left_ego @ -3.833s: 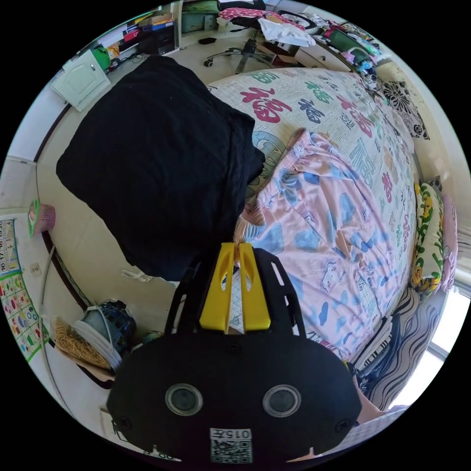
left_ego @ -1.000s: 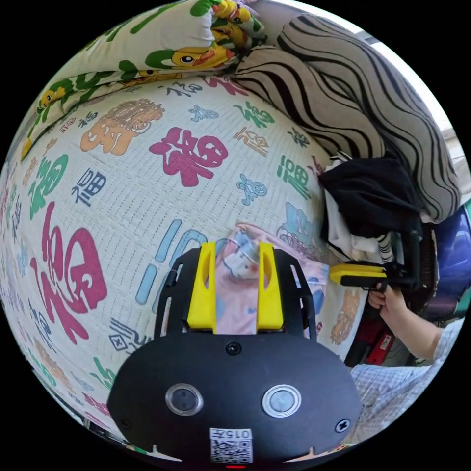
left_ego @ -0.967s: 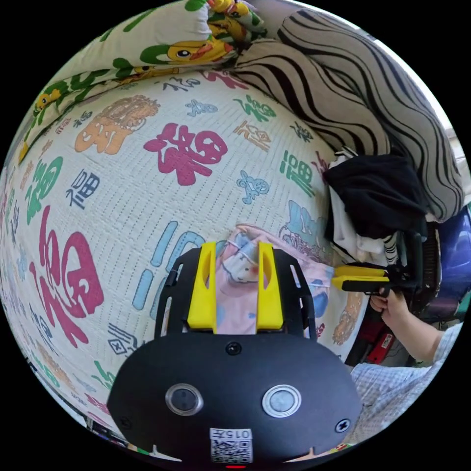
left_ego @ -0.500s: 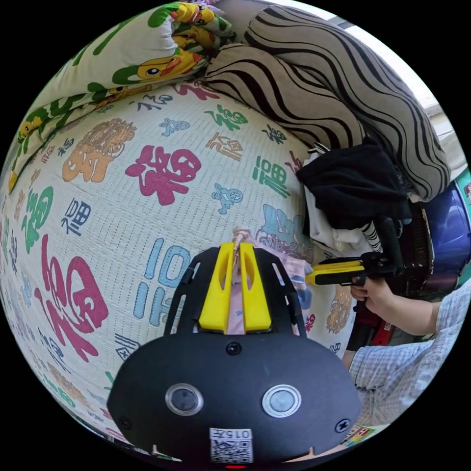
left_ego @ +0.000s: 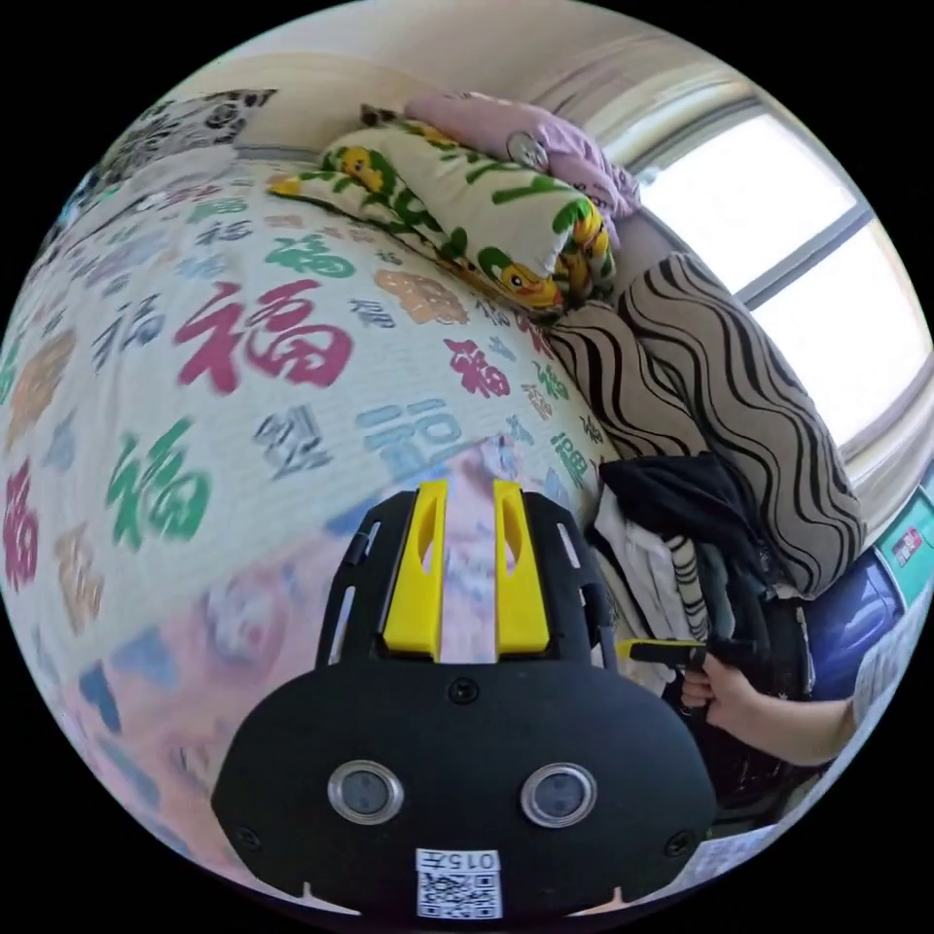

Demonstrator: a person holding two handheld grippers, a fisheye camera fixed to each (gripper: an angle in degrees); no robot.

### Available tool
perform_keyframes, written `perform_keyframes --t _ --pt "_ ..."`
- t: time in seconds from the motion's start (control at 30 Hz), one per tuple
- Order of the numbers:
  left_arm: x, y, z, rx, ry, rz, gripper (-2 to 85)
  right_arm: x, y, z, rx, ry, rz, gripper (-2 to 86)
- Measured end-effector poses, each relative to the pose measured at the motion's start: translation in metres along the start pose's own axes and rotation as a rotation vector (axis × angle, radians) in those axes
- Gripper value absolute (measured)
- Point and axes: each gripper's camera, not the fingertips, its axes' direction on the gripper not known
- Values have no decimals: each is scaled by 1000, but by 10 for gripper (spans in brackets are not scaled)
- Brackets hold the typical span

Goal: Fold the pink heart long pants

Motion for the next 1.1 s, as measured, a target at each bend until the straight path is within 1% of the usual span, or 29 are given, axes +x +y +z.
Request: perform_keyframes --t 0.03,0.07,0.13,0.17,0.2,0.23,0.27,0.3,0.33,0.37,0.4,0.43,0.53,0.63,0.7,0.77,0.8,0.87,0.9,0.97,1.03,1.1 --pt "-19 37 -34 26 -17 -63 67 -21 4 15 -45 9 -66 -1" --pt "-30 57 -51 36 -34 -113 63 -45 6 33 -99 11 -145 -1" --pt "-77 134 -121 63 -122 -355 56 -87 8 66 -203 30 -264 -2" --pt "-89 154 -139 71 -148 -416 56 -119 10 89 -253 51 -349 -2" --pt "-110 192 -174 89 -206 -528 59 -135 11 101 -273 57 -398 -1" --pt "-129 228 -209 102 -279 -619 63 -170 15 124 -312 65 -491 -1" --pt "-137 244 -225 104 -322 -657 68 -205 19 148 -348 61 -575 1" --pt "-155 275 -256 108 -399 -741 80 -224 21 161 -364 54 -616 3" --pt "-172 305 -286 136 -441 -828 86 -261 26 186 -391 36 -693 6" --pt "-180 318 -301 162 -451 -859 89 -300 32 211 -418 19 -765 13" --pt "-196 345 -327 223 -466 -913 91 -320 35 225 -434 9 -796 16" --pt "-211 369 -351 283 -479 -969 92 -361 41 253 -468 -19 -859 27" --pt "-248 415 -392 410 -462 -1040 95 -463 63 321 -508 -46 -993 52" --pt "-284 449 -413 500 -429 -1085 104 -557 92 392 -551 -42 -1078 63" --pt "-303 467 -419 554 -385 -1110 109 -603 110 437 -591 -17 -1097 68" --pt "-320 483 -420 584 -329 -1138 113 -653 132 498 -682 42 -1088 86" --pt "-329 492 -419 596 -296 -1141 115 -663 137 512 -691 66 -1087 90" --pt "-340 504 -417 598 -271 -1157 115 -696 155 567 -723 189 -1082 103" --pt "-346 512 -416 601 -262 -1161 114 -702 158 580 -740 208 -1065 105" --pt "-353 524 -417 601 -270 -1165 104 -719 165 624 -770 244 -957 112" --pt "-355 536 -421 614 -278 -1135 78 -728 169 652 -761 304 -899 118" --pt "-352 540 -426 602 -272 -1093 58 -734 179 678 -791 395 -897 127"
